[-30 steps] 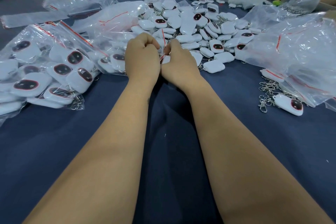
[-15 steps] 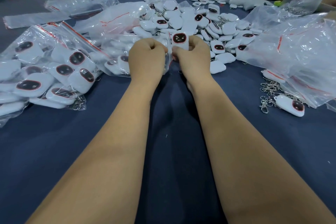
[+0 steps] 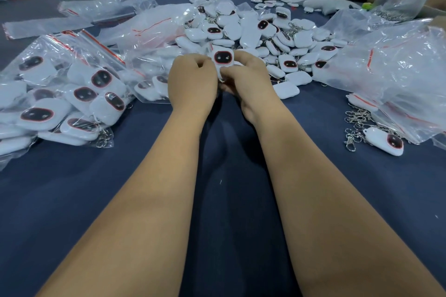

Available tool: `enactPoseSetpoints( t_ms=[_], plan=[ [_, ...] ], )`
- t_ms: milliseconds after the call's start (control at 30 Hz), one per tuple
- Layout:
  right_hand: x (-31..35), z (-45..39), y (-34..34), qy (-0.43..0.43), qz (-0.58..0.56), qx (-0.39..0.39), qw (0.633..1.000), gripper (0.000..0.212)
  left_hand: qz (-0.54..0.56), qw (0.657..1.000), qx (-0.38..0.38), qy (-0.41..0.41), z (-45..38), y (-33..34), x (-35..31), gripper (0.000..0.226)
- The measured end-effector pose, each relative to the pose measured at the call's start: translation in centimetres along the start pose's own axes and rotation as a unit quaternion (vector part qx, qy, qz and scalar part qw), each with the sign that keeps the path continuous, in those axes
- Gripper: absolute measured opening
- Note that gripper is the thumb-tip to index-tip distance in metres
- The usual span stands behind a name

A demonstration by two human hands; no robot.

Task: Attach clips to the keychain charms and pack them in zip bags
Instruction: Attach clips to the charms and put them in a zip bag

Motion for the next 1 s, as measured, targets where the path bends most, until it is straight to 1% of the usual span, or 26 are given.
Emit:
enactPoseSetpoints(
  t_ms=[100, 233, 533, 633, 700, 800, 867, 1000],
  plan=[
    [-0.06, 0.05, -0.03, 0.001, 0.019, 0.018, 1.000, 0.032, 0.070, 0.996, 0.009, -0.046, 0.14, 0.09, -0.21, 0.026],
    [-0.22, -0.06, -0.15, -0.010, 0.029, 0.018, 0.999, 0.028, 0.087, 0.994, 0.018, -0.066, 0.21, 0.12, -0.38, 0.026],
    [-0.23, -0.08, -0.22, -0.016, 0.035, 0.022, 0.999, 0.030, 0.088, 0.994, 0.025, -0.064, 0.26, 0.17, -0.36, 0.033],
    [-0.13, -0.08, -0.10, -0.004, 0.011, 0.015, 1.000, 0.029, 0.085, 0.994, 0.030, -0.060, 0.01, 0.25, -0.08, 0.037],
    [-0.03, -0.11, -0.06, 0.005, -0.021, 0.012, 1.000, 0.025, 0.079, 0.995, 0.035, -0.047, -0.18, 0.33, 0.13, 0.035],
    [0.06, -0.10, -0.08, 0.007, -0.053, 0.015, 0.998, 0.025, 0.065, 0.997, 0.043, -0.028, -0.35, 0.41, 0.28, 0.033],
    [0.11, -0.02, -0.11, 0.010, -0.051, 0.010, 0.999, 0.022, 0.058, 0.997, 0.050, -0.022, -0.36, 0.44, 0.27, 0.033],
    [0.10, 0.12, -0.16, 0.015, -0.044, -0.011, 0.999, 0.025, 0.043, 0.997, 0.059, -0.018, -0.33, 0.42, 0.16, 0.031]
  ],
)
Point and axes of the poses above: each hand's wrist, its own z-axis away from the middle knuckle, its own y-axis out of the palm, x = y × z, the point moved 1 cm from there along -z, towards the middle knuckle, and after that the axes turned 8 degrees about z, right-handed, at the moved point
